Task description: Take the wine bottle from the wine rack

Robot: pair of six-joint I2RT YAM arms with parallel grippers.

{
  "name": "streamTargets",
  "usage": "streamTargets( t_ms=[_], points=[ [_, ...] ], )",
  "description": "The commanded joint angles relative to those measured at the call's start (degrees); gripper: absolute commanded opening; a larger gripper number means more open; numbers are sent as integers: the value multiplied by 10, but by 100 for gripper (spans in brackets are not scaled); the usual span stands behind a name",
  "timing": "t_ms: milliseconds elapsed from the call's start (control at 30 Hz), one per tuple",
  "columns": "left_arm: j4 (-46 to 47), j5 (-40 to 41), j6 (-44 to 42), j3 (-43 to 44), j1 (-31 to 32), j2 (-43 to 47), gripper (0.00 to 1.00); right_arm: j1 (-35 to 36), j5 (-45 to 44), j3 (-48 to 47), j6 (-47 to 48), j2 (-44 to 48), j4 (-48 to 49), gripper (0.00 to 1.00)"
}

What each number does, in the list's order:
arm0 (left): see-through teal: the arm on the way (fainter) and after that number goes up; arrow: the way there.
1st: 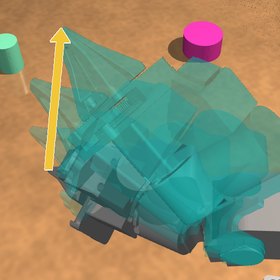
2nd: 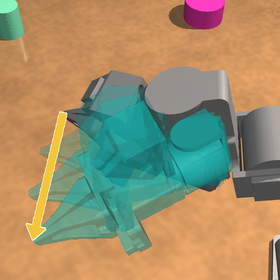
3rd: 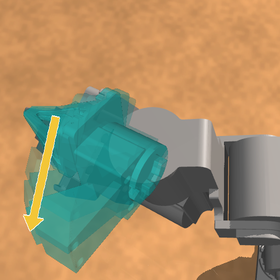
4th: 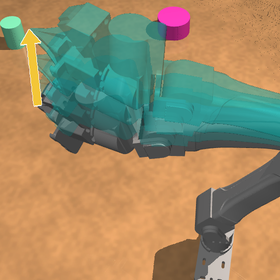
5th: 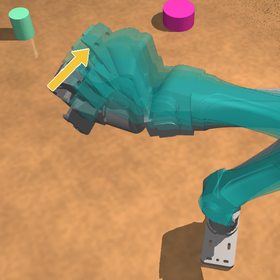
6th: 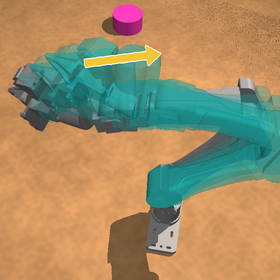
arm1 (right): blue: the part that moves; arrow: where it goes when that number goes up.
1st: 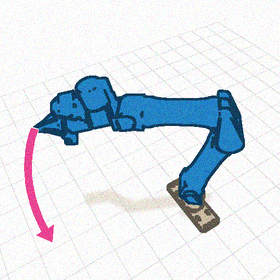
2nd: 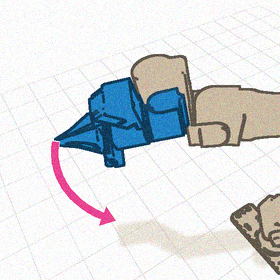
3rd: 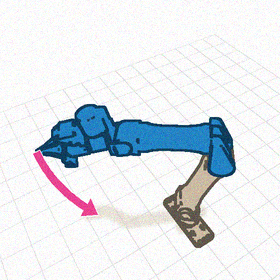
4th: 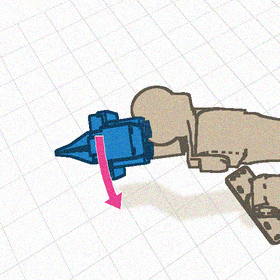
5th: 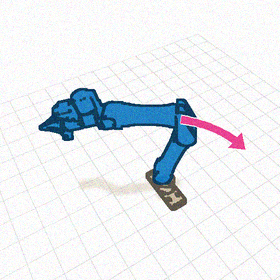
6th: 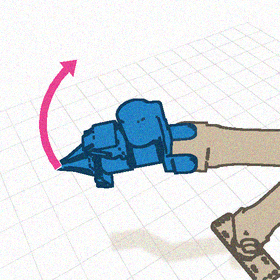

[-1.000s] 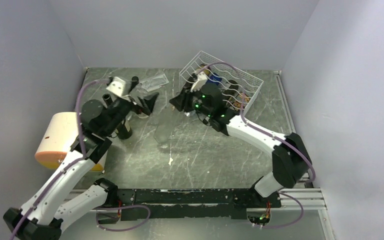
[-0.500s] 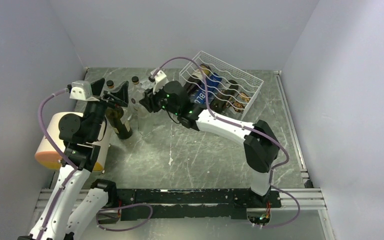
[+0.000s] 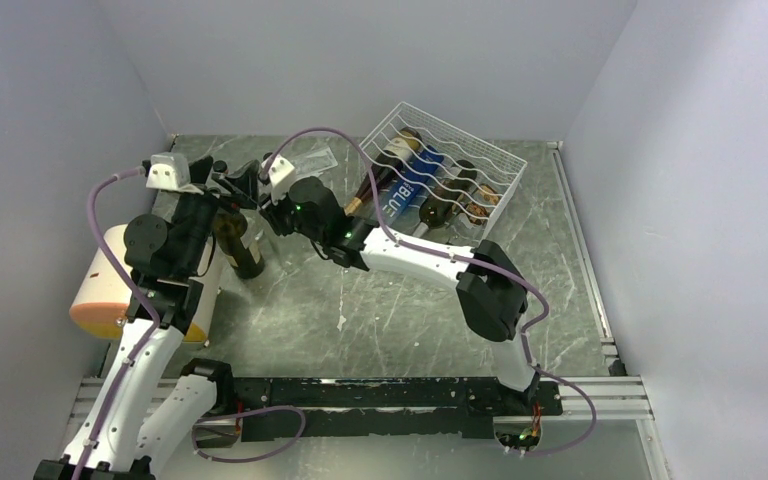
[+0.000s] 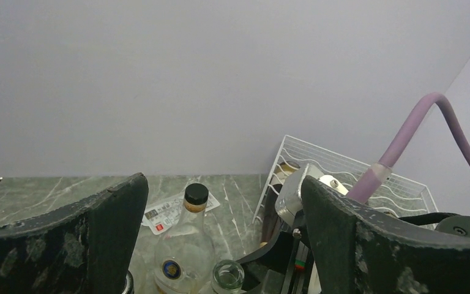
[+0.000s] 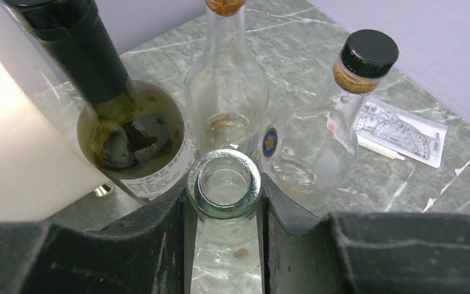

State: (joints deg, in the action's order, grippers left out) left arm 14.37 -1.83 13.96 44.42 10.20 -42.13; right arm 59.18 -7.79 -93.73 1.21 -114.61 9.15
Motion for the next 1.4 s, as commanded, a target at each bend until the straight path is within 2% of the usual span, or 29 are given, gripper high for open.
streamTargets(
  t_ms=[0, 267, 400, 500, 700, 867, 1033, 1267, 1367],
  points=[
    [3, -18, -2, 22, -9, -1, 98, 2, -30, -14, 7, -7, 21, 1],
    [-7, -11, -16, 29, -16, 3, 97, 6, -57, -41, -8, -2, -24, 46],
    [-2, 0, -25, 22, -19, 13, 97, 7, -66, -56, -9, 14, -61, 60],
    [0, 0, -27, 21, -21, 13, 97, 6, -62, -43, -12, 43, -70, 66],
    [-2, -19, -28, 26, -27, 1, 96, 6, -44, 15, -17, 130, -89, 70],
    [1, -41, -29, 28, -27, -1, 96, 6, -68, 135, -22, 254, -100, 75],
    [15, -85, -27, 26, -27, -5, 97, 5, -145, 269, -41, 353, -149, 79],
    [43, -158, -16, 23, -27, -23, 97, -4, -220, 336, -100, 412, -258, 83],
    [88, -228, -19, 12, -26, -48, 96, -30, -199, 330, -137, 405, -303, 85]
  ],
)
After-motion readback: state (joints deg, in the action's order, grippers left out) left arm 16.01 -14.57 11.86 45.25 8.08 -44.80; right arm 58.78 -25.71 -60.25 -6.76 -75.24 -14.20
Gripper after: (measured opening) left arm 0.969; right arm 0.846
